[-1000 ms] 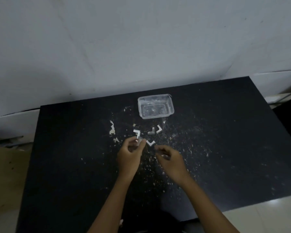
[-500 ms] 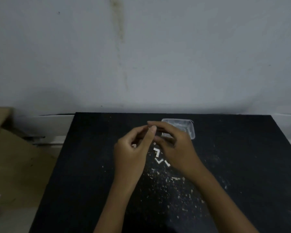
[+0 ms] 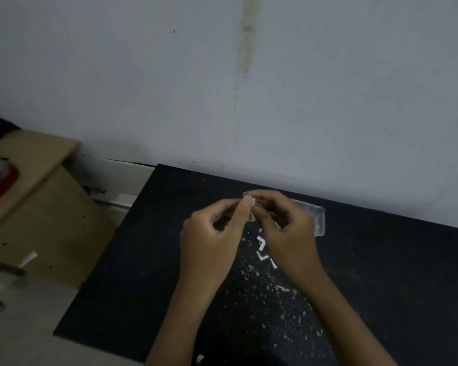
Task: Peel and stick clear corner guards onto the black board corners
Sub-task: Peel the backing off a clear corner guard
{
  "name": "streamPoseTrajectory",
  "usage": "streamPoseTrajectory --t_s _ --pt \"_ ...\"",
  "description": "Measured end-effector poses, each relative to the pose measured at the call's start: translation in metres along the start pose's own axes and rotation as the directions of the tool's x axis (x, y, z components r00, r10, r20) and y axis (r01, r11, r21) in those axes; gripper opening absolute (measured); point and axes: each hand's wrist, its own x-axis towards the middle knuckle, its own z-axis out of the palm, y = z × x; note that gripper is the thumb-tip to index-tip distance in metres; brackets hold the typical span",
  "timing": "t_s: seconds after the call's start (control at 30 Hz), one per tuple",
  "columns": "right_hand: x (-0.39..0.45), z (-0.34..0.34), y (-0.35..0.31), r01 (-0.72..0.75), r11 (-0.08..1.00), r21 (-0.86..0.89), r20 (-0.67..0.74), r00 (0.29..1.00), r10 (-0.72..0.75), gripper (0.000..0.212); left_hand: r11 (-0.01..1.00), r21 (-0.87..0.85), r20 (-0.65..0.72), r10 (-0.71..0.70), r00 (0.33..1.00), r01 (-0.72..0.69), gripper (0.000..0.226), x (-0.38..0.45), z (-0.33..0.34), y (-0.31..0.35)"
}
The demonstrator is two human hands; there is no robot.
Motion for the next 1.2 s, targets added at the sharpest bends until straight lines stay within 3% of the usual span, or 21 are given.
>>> streamPoseTrajectory --t_s 0.1,0.17,0.23,0.3,0.4,0.7,0.97,1.2 --pt "-0.002 0.002 -0.007 -0.077 0.995 0.060 0.002 0.997 0.077 0.027 0.993 0.108 -0.001 0.044 0.999 -0.044 0.025 -0.006 -0.012 0.000" --pt "-0.002 0.001 -0.013 -0.105 0.993 0.049 0.034 0.994 0.103 0.025 0.959 0.237 -0.104 0.185 0.977 -0.157 0.022 -0.009 -0.023 0.000" --pt "-0.003 0.002 -0.018 -0.114 0.992 0.048 0.092 0.990 0.109 0.024 0.881 0.345 -0.140 0.388 0.911 -0.323 0.022 -0.008 -0.035 0.001" --pt "-0.005 0.005 -0.025 -0.094 0.995 0.042 0.141 0.986 0.087 0.023 0.763 0.445 -0.066 0.550 0.833 -0.469 0.025 -0.005 -0.044 0.003" --pt "-0.008 0.010 -0.036 -0.077 0.995 0.055 0.208 0.976 0.064 0.018 0.633 0.532 0.042 0.644 0.764 -0.563 0.028 0.000 -0.056 0.008" --pt "-0.005 0.009 -0.051 -0.123 0.986 0.115 0.270 0.959 0.088 0.024 0.582 0.500 -0.046 0.758 0.651 -0.641 0.022 0.004 -0.064 0.009" --pt "-0.005 0.010 -0.055 -0.119 0.977 0.175 0.185 0.979 0.086 0.023 0.595 0.517 -0.126 0.764 0.632 -0.616 0.013 0.007 -0.053 0.009" --pt "-0.008 0.012 -0.050 -0.209 0.941 0.264 0.149 0.973 0.174 0.022 0.541 0.640 -0.121 0.772 0.625 -0.545 0.017 0.008 -0.045 -0.001"
